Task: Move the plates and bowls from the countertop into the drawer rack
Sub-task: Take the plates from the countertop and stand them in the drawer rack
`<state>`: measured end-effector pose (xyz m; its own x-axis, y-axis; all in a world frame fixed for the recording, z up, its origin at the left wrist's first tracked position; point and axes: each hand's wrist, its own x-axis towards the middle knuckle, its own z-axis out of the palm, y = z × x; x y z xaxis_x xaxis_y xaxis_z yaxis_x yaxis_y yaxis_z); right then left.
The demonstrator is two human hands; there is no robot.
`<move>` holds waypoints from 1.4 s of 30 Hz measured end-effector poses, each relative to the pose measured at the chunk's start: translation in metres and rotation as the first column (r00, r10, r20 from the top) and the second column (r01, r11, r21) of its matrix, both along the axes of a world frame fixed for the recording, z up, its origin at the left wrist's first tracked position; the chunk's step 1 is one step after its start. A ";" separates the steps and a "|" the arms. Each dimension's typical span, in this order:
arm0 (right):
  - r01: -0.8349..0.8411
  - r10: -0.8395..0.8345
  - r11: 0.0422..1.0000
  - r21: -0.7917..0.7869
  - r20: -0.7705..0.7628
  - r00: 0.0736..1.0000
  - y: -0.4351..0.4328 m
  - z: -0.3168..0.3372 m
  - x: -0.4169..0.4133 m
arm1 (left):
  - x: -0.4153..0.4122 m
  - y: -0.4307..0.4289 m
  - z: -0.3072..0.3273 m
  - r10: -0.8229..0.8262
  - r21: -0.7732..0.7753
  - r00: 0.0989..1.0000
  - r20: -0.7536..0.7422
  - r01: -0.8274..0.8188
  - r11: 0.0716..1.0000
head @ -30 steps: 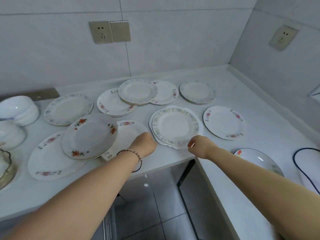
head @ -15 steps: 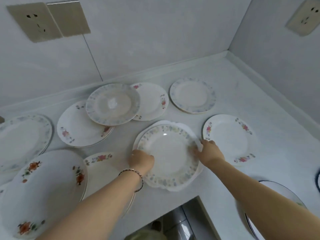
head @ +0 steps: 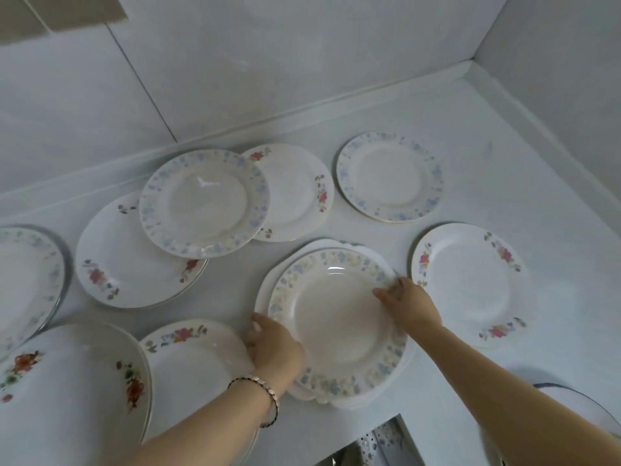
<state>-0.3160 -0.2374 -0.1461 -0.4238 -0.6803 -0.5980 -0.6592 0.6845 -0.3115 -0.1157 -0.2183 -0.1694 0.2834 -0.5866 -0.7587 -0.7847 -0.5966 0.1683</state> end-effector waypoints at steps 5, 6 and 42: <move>-0.001 0.001 1.000 -0.028 0.002 1.000 0.015 0.011 -0.003 | 0.008 0.001 0.011 0.072 -0.113 0.993 -0.089 -0.081 0.990; -0.001 0.001 0.999 -0.036 -0.001 1.000 0.021 0.013 -0.004 | 0.010 0.004 0.013 0.084 -0.158 0.989 -0.122 -0.103 0.982; -0.522 0.489 0.844 0.123 0.223 0.843 0.410 -0.047 0.329 | 0.355 0.466 -0.009 0.631 -0.110 0.755 -0.178 -0.653 0.750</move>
